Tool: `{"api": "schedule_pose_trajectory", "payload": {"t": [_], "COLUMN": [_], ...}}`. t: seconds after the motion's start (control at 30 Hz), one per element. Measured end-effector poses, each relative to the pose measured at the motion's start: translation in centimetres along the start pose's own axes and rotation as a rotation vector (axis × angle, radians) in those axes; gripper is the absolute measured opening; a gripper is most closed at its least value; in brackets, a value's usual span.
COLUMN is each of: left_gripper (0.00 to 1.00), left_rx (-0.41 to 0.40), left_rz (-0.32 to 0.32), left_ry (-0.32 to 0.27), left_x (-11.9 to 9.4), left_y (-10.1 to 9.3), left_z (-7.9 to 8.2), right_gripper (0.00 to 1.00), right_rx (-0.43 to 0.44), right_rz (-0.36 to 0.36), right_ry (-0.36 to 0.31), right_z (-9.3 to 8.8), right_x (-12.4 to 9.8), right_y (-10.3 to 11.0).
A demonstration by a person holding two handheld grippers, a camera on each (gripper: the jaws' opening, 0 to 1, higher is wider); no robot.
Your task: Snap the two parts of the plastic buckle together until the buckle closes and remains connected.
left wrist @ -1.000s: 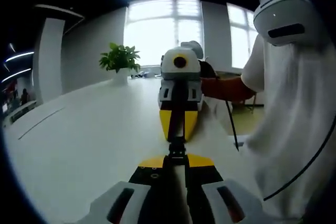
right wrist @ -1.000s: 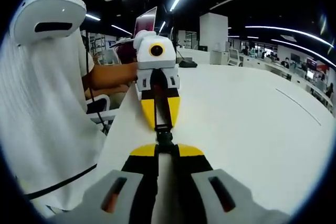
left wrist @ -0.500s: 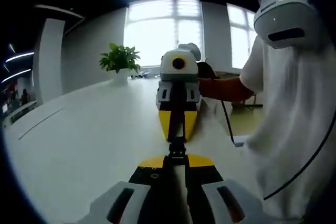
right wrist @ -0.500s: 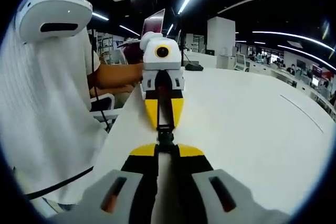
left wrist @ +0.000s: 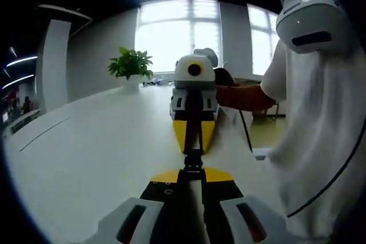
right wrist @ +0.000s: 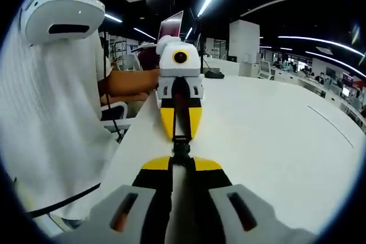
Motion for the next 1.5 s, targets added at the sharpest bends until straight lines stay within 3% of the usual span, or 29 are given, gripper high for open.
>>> {"api": "schedule_pose_trajectory", "payload": {"t": [0.93,1.37,1.5], "left_gripper": [0.10,0.09,0.09], "left_rx": [0.005,-0.004,0.002], "left_rz": [-0.022,-0.008,-0.035], "left_ry": [0.018,0.024,0.027], "left_x": [0.12,0.42,0.58], "left_y": [0.01,0.16,0.29], "left_z": [0.22,0.34,0.43], "right_gripper": [0.11,0.10,0.10], "right_rx": [-0.002,0.020,0.001], "right_rz": [0.058,0.026,0.064], "right_ry": [0.004,0.012,0.015], "right_z": [0.07,0.18,0.19], "right_x": [0.22,0.30,0.26], "right_y": [-0.49,-0.47,-0.65]}}
Point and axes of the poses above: the point that each gripper's makers call its tool centre point, and the gripper's own axes: x roughly forward along the fingers, y roughly to its left, z roughly out of its top, the point moved 8 cm from there along -x, roughly backward along the fingers, and after that the axes turned 6 degrees about z, right-handed, at the moved point
